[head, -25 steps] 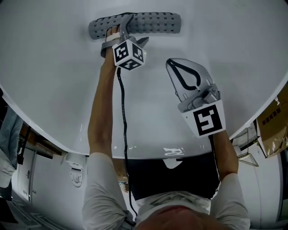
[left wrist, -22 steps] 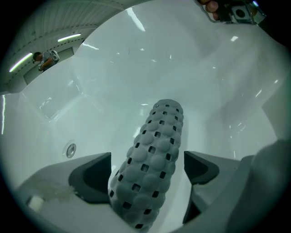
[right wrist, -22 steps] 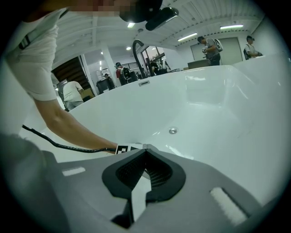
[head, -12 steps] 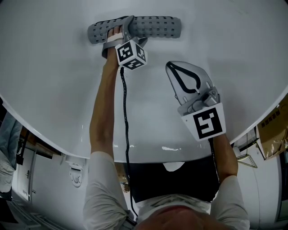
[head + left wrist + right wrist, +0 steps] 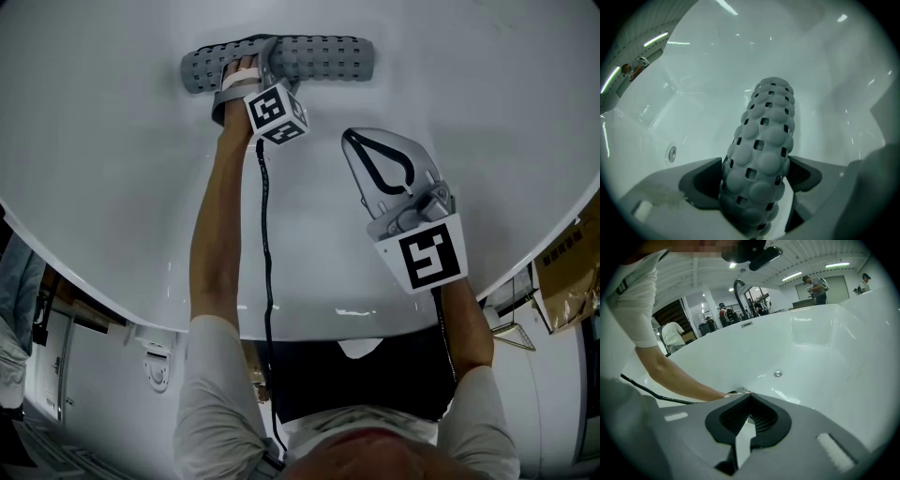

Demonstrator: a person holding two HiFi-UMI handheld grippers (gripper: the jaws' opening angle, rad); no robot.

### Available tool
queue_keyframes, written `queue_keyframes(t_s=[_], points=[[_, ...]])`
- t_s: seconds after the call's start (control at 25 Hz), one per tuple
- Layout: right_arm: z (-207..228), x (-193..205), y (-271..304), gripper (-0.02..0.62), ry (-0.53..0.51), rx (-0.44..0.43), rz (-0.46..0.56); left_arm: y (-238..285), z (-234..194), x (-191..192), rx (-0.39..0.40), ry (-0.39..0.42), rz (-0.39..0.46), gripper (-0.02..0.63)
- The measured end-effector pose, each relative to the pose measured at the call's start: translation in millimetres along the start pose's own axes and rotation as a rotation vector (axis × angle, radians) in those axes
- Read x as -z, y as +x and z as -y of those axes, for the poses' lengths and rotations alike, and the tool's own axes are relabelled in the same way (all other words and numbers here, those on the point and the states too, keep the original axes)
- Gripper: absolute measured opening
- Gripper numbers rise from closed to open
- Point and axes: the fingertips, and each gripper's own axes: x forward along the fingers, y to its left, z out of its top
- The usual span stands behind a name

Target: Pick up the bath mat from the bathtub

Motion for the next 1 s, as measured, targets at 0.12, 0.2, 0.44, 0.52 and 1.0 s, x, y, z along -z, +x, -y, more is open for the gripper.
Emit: queue_keyframes(t_s=[0.12, 0.2, 0.44, 0.52, 1.0], points=[[0, -2, 0, 0.003, -0.004, 0.0, 0.004, -3, -1, -1, -0.001, -0.013, -0.002, 0.395], [0, -2, 0, 0.003, -0.004, -0.002, -0.001, -5, -2, -2, -0.006, -0.016, -0.002, 0.373], [0, -1, 0, 0.003, -0.004, -0.002, -0.007, -9, 3, -1, -0.02, 0.007, -0.005, 0.314], [0, -2, 0, 0.003, -0.007, 0.0, -0.007, -14, 7, -2, -0.008, 0.003, -0.004, 0.302], [-12, -8, -28, 0.003, -0.016, 0.003, 0.016, -58, 22, -16, -0.04, -0.13, 0.033, 0.241]])
